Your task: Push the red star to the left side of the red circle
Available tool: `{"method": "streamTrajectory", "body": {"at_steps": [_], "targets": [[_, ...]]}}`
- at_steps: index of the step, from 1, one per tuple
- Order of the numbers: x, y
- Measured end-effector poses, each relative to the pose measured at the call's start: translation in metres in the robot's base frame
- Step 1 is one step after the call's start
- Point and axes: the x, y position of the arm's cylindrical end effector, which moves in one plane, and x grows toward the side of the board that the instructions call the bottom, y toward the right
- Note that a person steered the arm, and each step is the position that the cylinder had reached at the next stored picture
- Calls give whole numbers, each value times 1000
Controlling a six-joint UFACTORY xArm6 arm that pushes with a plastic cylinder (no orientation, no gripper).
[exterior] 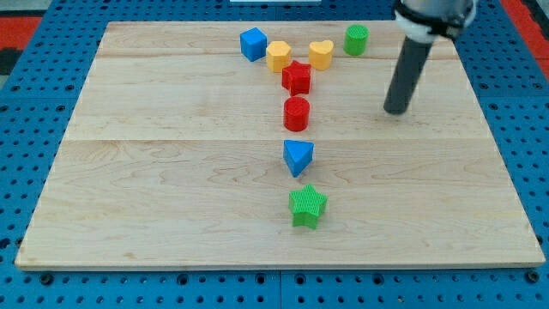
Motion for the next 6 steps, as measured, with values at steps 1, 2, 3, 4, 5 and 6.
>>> {"method": "streamTrajectory", "body": {"at_steps": [1,2,3,4,5,6], "targets": [[-60,-29],[-63,-117],[-35,-195],[-14,-212],[-47,-174],[-46,-160]]}}
